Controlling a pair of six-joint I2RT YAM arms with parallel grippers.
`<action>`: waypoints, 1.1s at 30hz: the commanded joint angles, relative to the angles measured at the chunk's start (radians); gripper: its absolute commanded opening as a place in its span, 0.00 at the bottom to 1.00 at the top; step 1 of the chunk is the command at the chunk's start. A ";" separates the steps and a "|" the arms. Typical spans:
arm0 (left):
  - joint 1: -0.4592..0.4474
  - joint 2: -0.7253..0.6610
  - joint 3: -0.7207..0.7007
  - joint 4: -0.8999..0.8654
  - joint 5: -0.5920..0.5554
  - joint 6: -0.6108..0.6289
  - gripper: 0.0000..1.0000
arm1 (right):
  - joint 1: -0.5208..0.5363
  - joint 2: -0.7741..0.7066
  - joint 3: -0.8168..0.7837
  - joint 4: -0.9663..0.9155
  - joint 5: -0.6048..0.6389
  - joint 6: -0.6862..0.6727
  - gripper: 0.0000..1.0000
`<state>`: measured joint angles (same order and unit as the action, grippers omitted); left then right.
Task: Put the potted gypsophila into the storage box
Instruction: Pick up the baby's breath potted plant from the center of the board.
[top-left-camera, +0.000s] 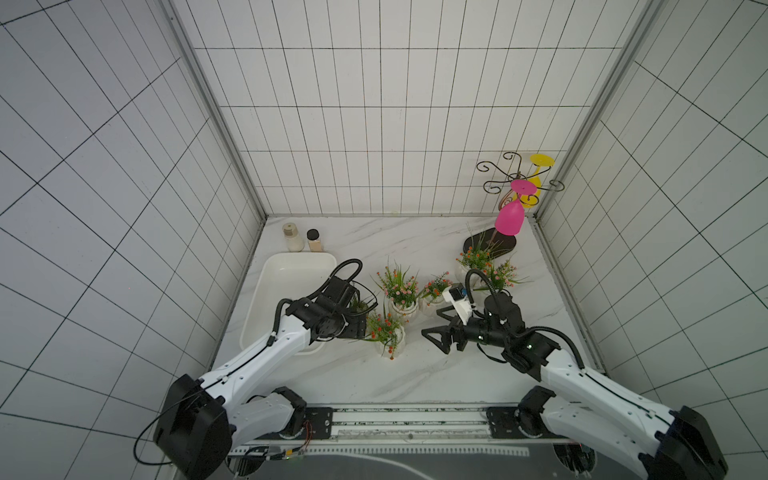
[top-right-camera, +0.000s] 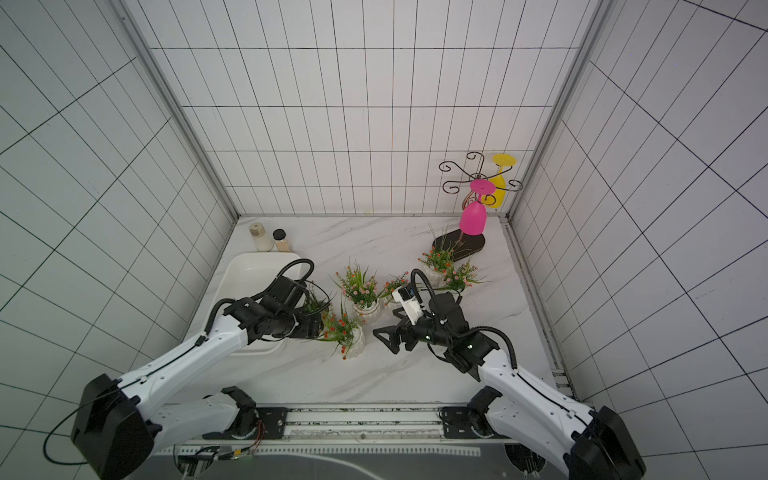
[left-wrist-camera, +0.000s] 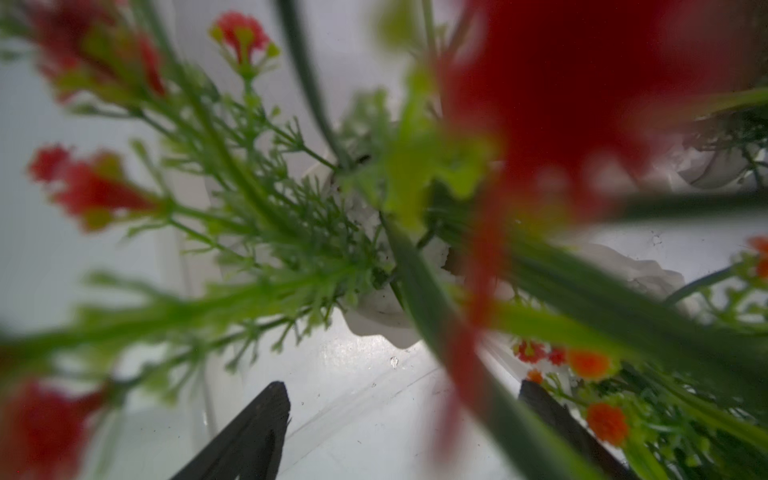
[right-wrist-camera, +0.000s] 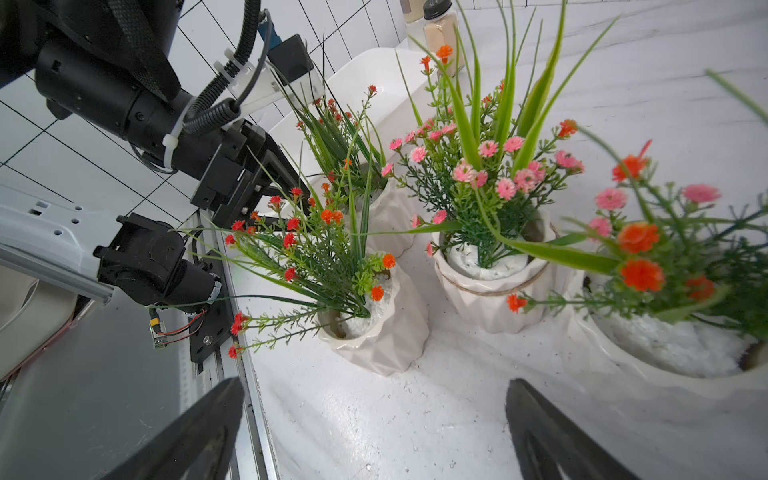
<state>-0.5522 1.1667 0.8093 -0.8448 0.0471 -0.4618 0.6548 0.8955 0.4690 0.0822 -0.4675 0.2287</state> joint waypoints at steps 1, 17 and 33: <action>-0.008 0.033 0.001 0.045 -0.029 0.042 0.84 | -0.014 -0.031 -0.032 0.017 -0.018 0.007 0.99; -0.034 0.117 0.017 0.125 -0.107 0.135 0.92 | -0.027 -0.034 -0.028 0.016 -0.031 0.015 0.99; -0.032 0.143 0.002 0.257 -0.100 0.135 0.92 | -0.035 -0.032 -0.030 0.005 -0.036 0.015 0.99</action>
<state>-0.5816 1.3102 0.8093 -0.6510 -0.0513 -0.3317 0.6266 0.8646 0.4690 0.0822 -0.4881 0.2436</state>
